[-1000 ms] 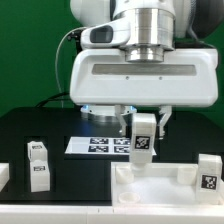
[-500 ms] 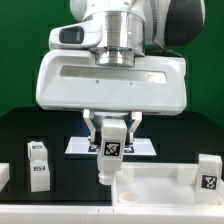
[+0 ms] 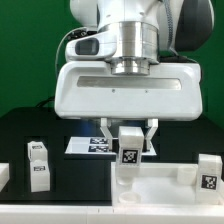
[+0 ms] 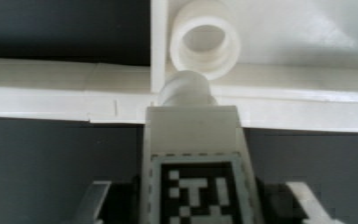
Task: Assemble square table
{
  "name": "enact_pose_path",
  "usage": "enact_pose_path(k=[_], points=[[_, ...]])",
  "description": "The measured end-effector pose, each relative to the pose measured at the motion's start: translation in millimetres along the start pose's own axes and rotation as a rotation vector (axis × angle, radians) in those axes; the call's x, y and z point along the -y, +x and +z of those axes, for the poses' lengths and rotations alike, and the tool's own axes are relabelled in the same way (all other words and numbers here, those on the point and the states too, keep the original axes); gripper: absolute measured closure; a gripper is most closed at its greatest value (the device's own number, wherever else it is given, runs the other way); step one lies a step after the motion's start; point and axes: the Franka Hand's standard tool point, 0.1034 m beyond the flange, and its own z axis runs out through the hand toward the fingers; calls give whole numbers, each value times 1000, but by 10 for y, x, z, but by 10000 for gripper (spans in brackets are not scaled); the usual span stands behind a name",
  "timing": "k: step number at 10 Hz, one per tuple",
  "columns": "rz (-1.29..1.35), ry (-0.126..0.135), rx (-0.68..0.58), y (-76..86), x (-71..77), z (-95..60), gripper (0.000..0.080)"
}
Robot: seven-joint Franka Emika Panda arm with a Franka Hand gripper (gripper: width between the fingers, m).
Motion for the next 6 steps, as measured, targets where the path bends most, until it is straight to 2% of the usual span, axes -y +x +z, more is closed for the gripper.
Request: enact_pose_path(k=[3, 6], points=[[-5, -1, 9, -70, 25, 94, 515], [-7, -9, -12, -54, 18, 107, 515]])
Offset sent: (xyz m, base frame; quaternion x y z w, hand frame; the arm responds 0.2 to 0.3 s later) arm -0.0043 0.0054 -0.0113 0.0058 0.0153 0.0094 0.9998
